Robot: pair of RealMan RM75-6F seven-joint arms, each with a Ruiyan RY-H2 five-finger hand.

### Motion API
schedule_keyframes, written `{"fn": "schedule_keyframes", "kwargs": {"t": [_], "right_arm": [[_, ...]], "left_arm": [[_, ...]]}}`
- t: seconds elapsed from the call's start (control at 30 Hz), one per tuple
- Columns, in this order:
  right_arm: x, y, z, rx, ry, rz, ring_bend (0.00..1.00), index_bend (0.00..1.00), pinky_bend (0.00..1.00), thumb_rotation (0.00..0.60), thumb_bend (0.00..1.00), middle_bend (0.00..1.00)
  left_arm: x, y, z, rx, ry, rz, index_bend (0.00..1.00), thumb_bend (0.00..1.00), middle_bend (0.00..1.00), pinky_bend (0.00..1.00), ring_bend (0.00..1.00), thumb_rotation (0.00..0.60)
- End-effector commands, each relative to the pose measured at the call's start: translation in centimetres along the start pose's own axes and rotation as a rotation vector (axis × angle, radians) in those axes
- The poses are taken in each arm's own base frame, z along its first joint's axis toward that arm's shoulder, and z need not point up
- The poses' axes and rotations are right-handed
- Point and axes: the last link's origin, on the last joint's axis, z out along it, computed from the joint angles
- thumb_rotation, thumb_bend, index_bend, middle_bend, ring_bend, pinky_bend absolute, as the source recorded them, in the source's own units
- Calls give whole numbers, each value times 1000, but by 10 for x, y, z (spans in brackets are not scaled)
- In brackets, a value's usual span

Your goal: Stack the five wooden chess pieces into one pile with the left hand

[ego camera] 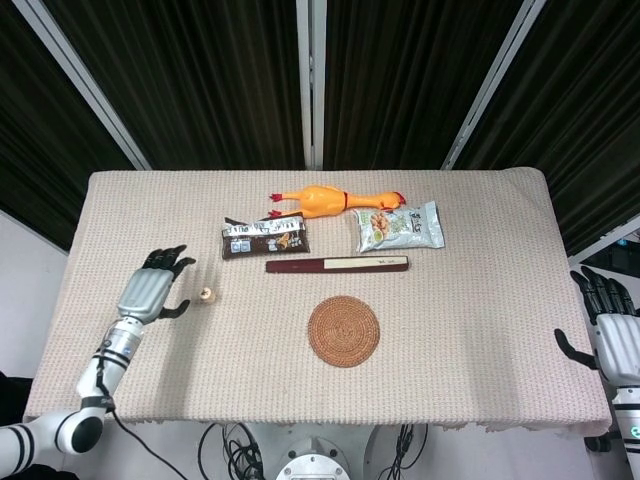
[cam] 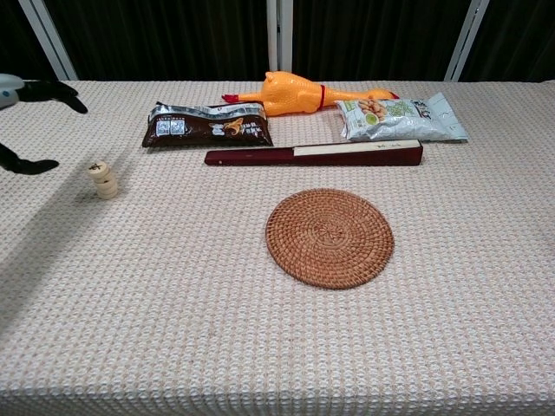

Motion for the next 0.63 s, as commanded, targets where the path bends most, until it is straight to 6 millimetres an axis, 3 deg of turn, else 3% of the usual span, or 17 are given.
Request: {"fn": "schedule_keyframes", "kwargs": {"t": [0.03, 0.1, 0.17, 0.23, 0.3, 0.47, 0.63], "right_arm": [[0, -3, -2, 20, 7, -6, 0, 0, 0, 600, 281, 0], [-1, -8, -4, 56, 20, -23, 0, 0, 0, 600, 282, 0], [-5, -12, -8, 88, 25, -42, 0, 0, 0, 600, 283, 0], [-7, -15, -10, 106, 23, -52, 0, 0, 0, 600, 282, 0], [-10, -17, -12, 115, 22, -63, 0, 0, 0, 600, 281, 0], [-14, -19, -11, 108, 14, -67, 0, 0, 0, 600, 282, 0], [-14, -20, -10, 101, 19, -64, 0, 0, 0, 600, 282, 0]], "left_arm": [[17, -20, -40, -21, 61, 138, 100, 157, 5, 0, 0, 600], [24, -35, -59, -20, 132, 245, 90, 48, 19, 0, 0, 596], [27, -49, -77, 17, 177, 298, 89, 4, 28, 0, 0, 505], [29, -59, -89, 62, 191, 331, 88, 0, 24, 0, 0, 328], [33, -67, -99, 91, 216, 372, 88, 0, 19, 0, 0, 263], [43, -74, -114, 89, 263, 415, 88, 0, 17, 0, 0, 247], [43, -79, -116, 91, 231, 372, 88, 0, 17, 0, 0, 247]]}}
